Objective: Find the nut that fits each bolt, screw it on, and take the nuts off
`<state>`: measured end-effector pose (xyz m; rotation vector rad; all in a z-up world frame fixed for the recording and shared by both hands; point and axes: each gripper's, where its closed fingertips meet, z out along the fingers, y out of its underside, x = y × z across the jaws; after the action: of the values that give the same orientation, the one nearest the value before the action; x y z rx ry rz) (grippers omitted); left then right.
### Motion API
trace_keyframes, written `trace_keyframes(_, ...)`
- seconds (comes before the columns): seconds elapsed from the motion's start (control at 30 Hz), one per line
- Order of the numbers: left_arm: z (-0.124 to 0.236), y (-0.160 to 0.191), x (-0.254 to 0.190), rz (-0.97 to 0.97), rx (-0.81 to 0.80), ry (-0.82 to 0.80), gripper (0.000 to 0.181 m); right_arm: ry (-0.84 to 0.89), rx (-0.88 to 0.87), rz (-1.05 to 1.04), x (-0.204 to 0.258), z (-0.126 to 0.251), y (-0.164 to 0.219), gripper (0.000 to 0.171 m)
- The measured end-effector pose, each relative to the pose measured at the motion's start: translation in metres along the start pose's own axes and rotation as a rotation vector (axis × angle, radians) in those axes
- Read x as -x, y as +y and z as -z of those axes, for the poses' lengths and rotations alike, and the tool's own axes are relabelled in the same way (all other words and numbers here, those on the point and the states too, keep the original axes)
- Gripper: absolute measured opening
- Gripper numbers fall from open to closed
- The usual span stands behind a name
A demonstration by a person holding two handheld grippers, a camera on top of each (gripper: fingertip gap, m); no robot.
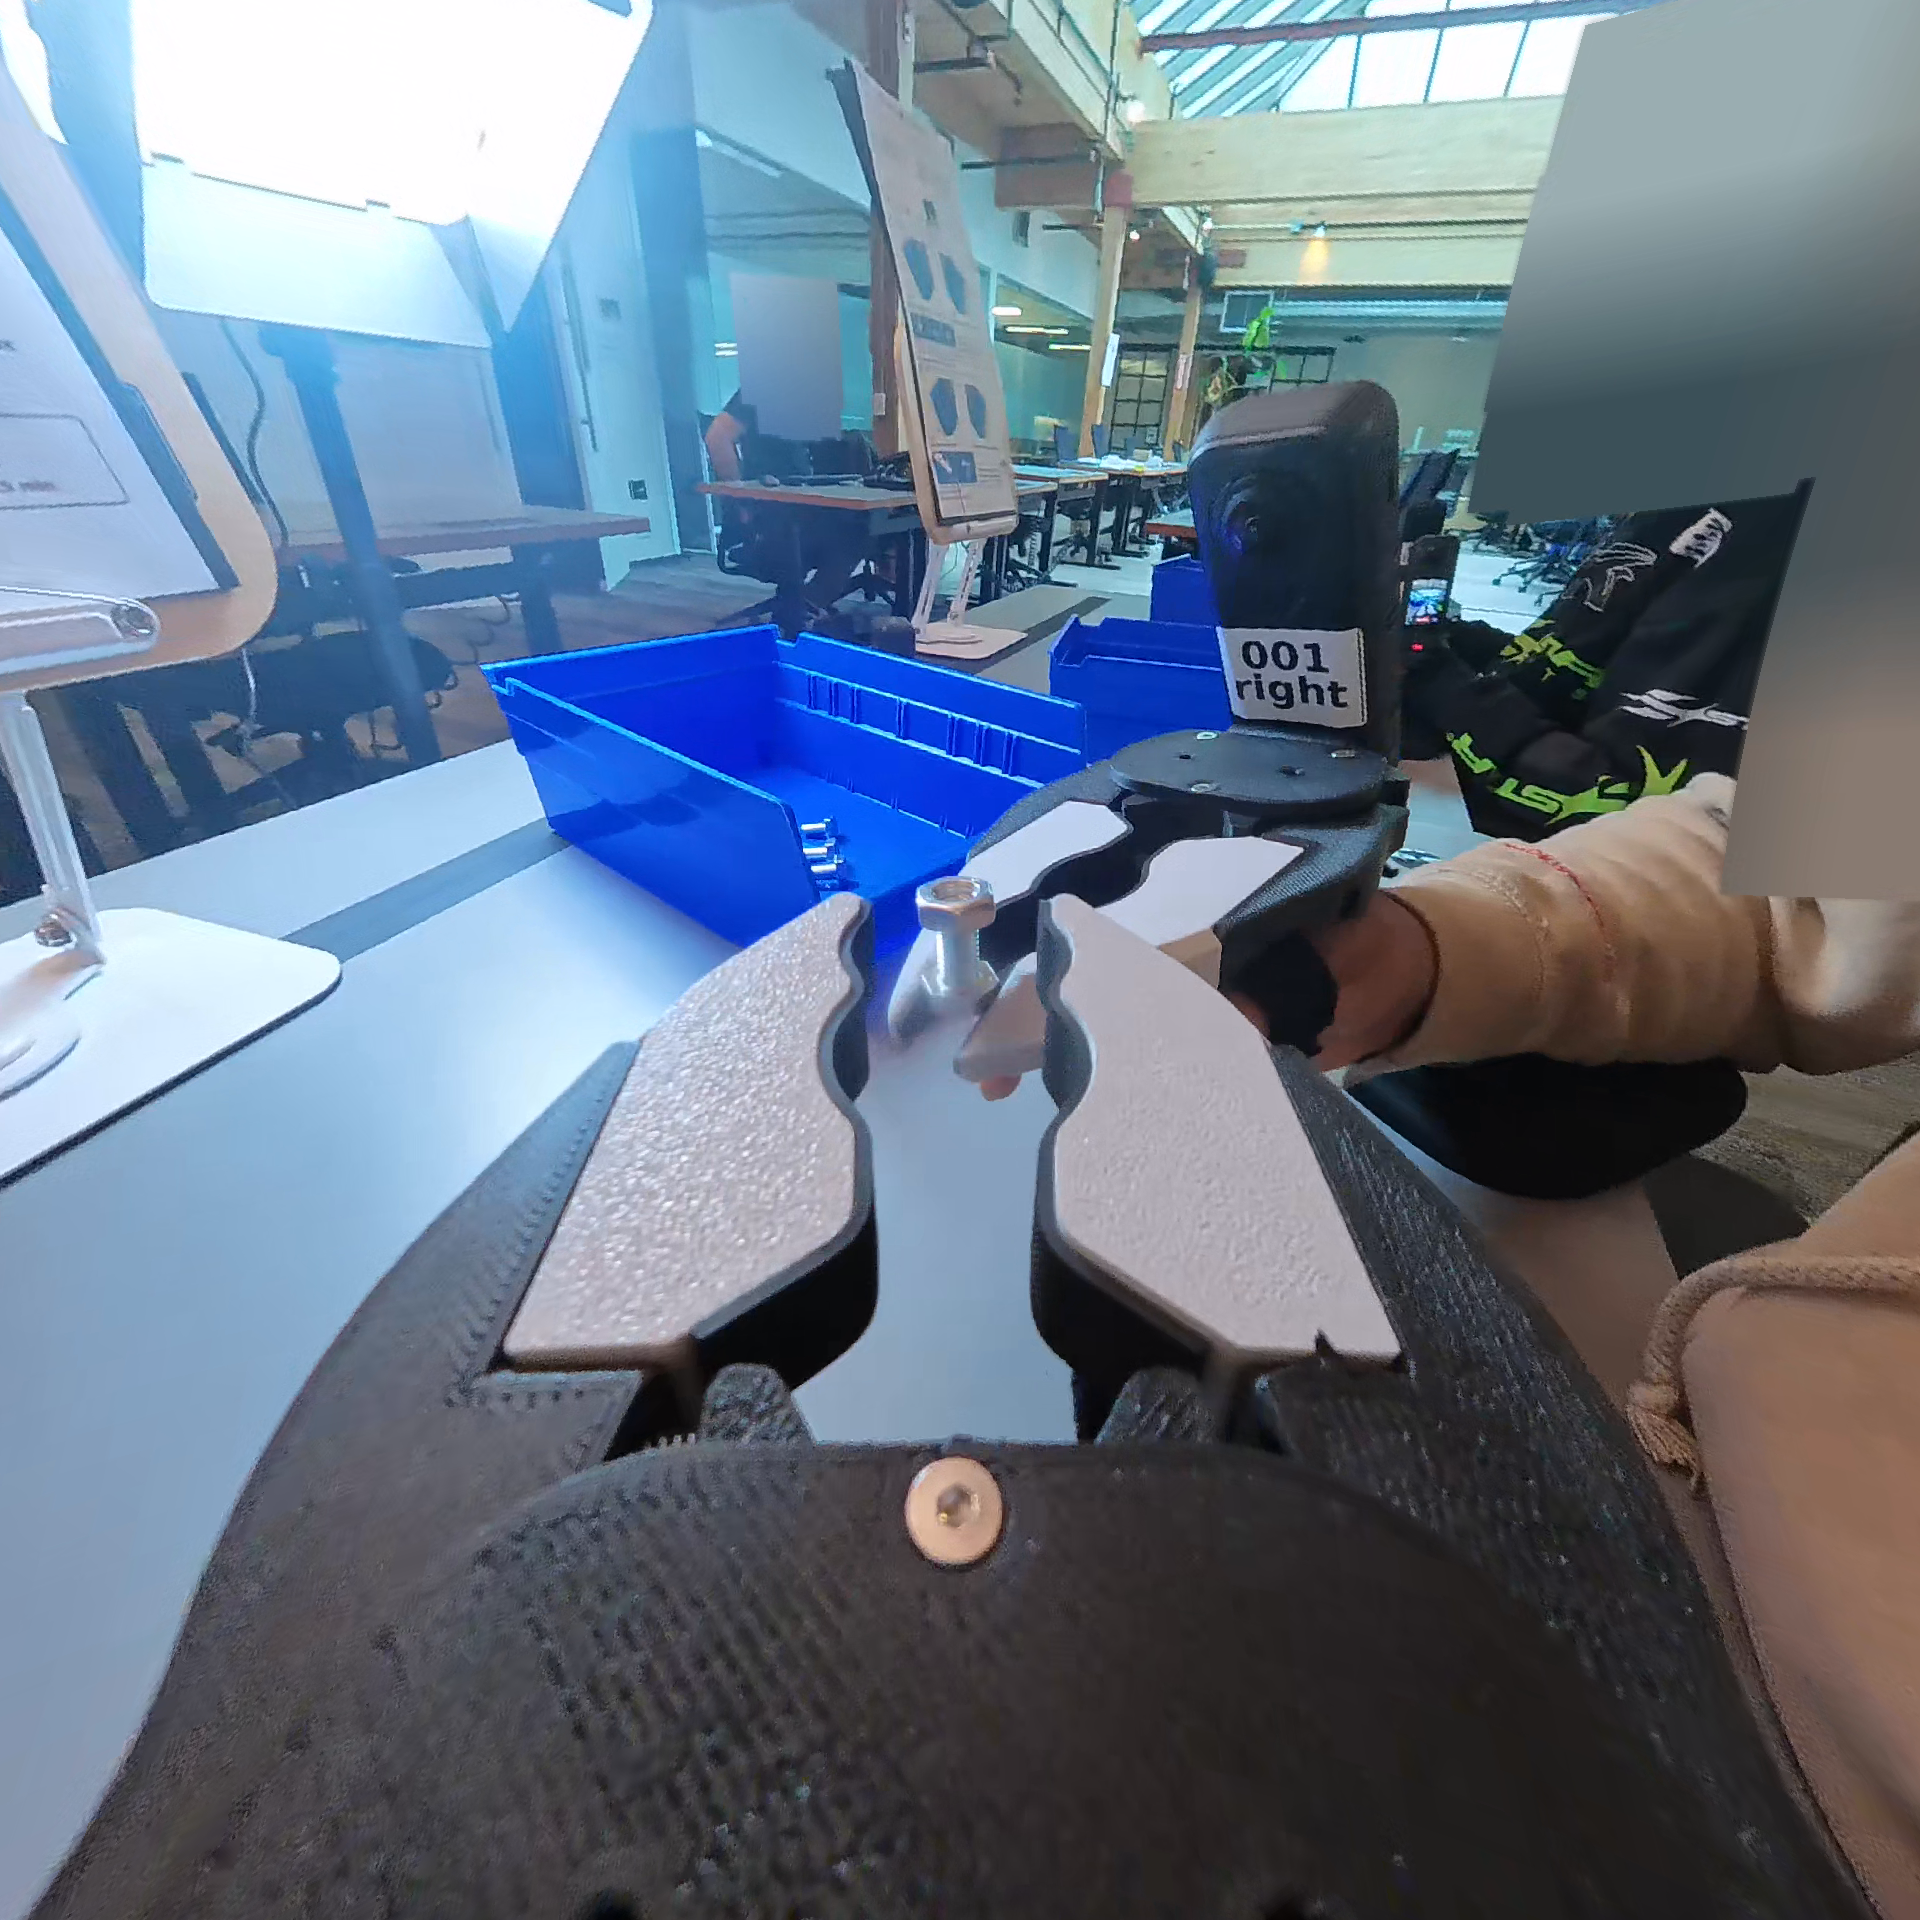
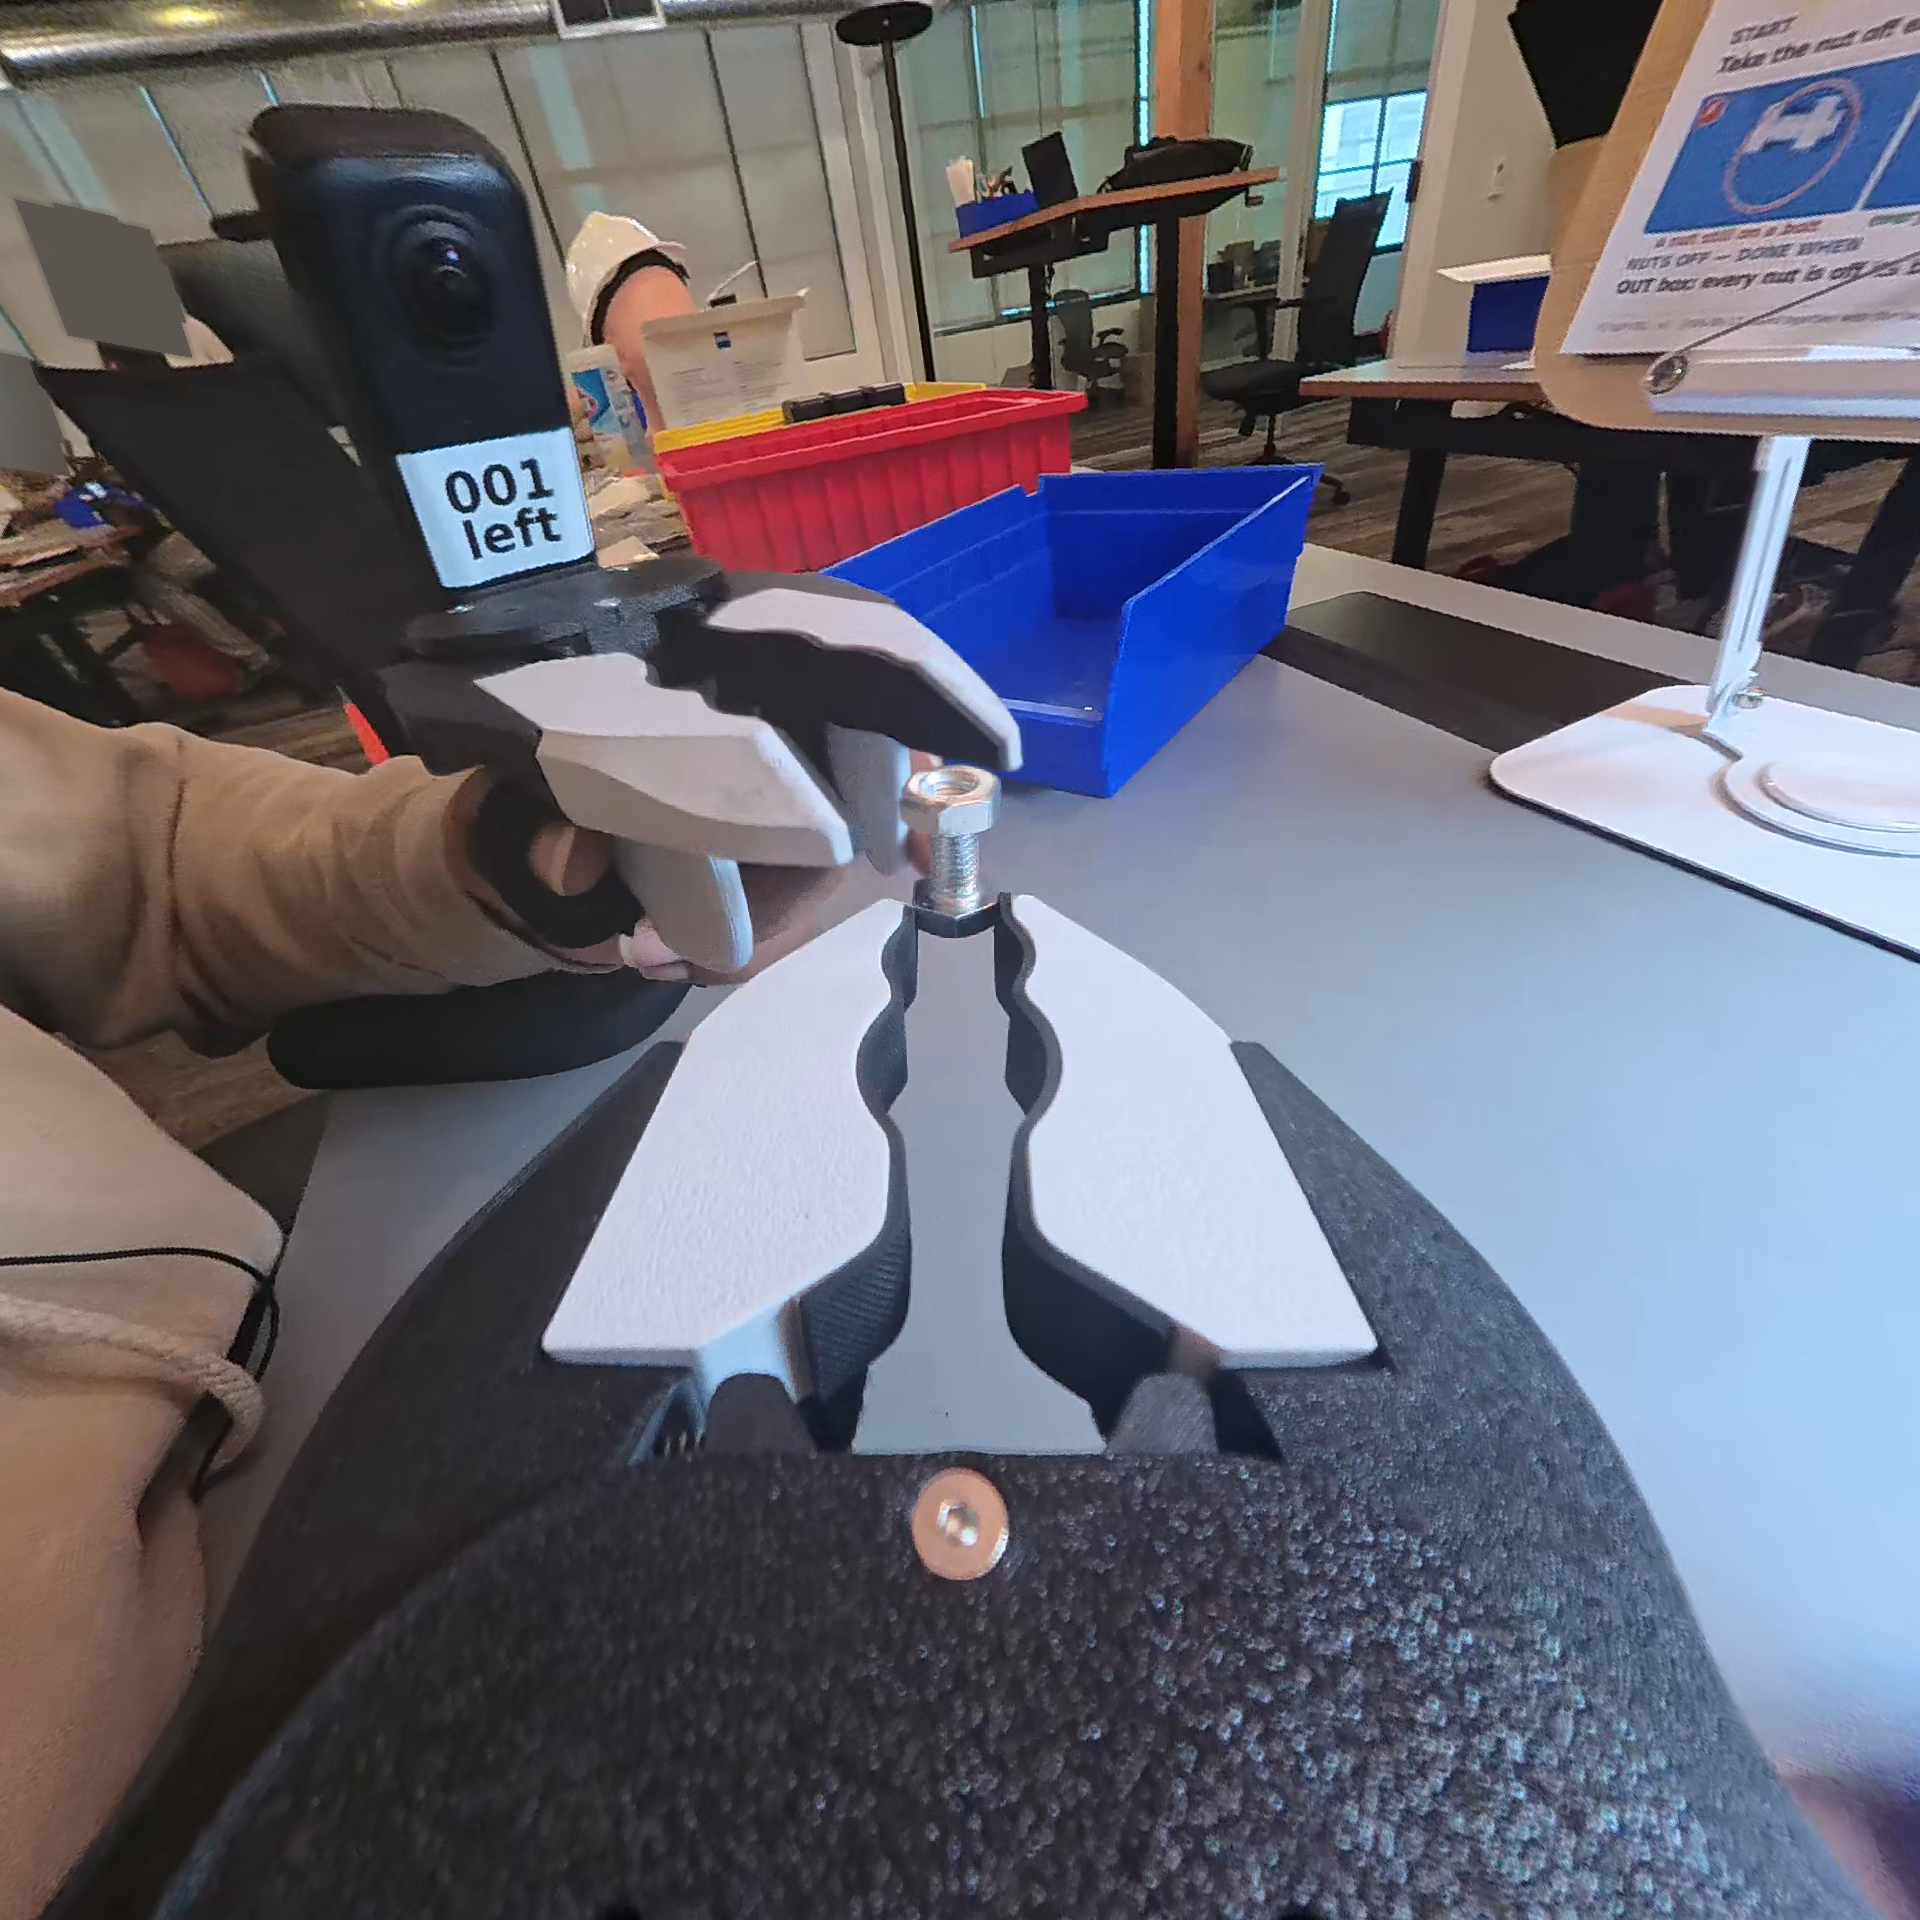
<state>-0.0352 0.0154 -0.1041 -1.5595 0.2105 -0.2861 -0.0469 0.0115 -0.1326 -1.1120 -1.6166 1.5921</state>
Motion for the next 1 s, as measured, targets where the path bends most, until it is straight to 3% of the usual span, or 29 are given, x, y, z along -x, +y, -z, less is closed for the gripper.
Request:
trace_keyframes(0.1,-0.002,0.003,-0.009,-0.010,0.015,0.047,0.029,0.003,0.001,0.003,0.000,0.000,0.000,0.014)
trace_keyframes(0.17,0.002,-0.001,-0.018,-0.020,-0.001,0.105,0.005,0.021,-0.007,-0.008,-0.005,0.002,-0.002,0.014)
trace_keyframes(0.47,-0.001,0.001,-0.002,-0.020,-0.002,0.010,0.029,-0.004,0.008,0.003,0.002,-0.001,0.001,0.014)
trace_keyframes(0.53,-0.001,0.001,-0.007,-0.021,0.002,0.037,0.025,-0.002,0.011,0.003,0.002,-0.001,0.002,0.014)
trace_keyframes(0.6,0.003,-0.001,-0.012,-0.037,-0.001,0.075,0.004,0.015,0.003,-0.008,-0.003,0.001,0.000,0.014)
trace_keyframes(0.63,0.004,-0.004,-0.014,-0.030,-0.016,0.084,0.003,0.022,-0.001,-0.015,-0.006,0.002,-0.001,0.014)
trace_keyframes(0.9,0.000,0.001,-0.002,-0.019,-0.005,0.023,0.026,-0.012,0.014,0.008,0.004,-0.001,0.003,0.014)
trace_keyframes(1.0,-0.001,0.003,-0.004,-0.014,0.004,0.035,0.026,-0.027,0.019,0.021,0.008,-0.003,0.004,0.014)
